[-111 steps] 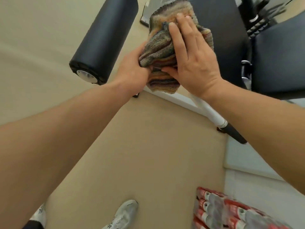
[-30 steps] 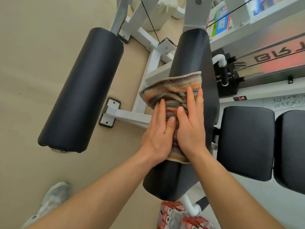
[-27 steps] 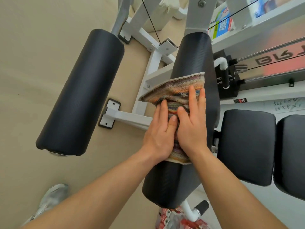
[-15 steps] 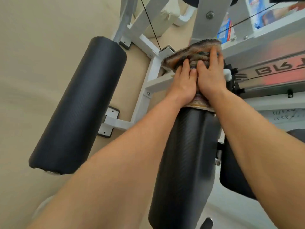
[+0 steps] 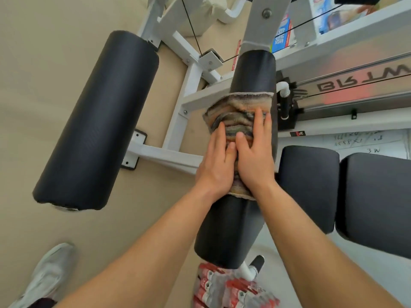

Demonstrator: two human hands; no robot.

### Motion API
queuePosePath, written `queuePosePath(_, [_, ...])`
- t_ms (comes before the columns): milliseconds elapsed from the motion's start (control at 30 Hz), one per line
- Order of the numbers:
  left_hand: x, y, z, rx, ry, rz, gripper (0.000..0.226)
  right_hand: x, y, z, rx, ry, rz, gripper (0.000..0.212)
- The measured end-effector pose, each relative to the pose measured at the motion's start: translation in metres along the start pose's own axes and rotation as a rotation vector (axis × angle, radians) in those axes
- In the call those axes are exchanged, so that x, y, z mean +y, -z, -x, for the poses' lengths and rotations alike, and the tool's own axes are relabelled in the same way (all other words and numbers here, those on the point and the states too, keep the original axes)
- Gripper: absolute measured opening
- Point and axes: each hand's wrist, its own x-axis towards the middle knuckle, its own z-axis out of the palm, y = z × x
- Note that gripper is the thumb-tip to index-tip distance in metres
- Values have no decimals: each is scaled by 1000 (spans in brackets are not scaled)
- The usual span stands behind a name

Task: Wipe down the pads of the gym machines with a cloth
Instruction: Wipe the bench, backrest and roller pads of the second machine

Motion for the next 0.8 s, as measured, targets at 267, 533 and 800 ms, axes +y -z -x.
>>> queuePosePath(267, [-23, -7, 152, 73, 186, 14, 63, 10, -13, 149, -1, -58, 77, 68])
queuePosePath(533, [-15, -4, 59, 49, 130, 58, 67, -1, -9, 65, 27, -54, 131, 69])
queuePosePath(800, [45, 7, -155, -37, 48, 77, 58, -31, 7, -148, 32, -22, 299, 68])
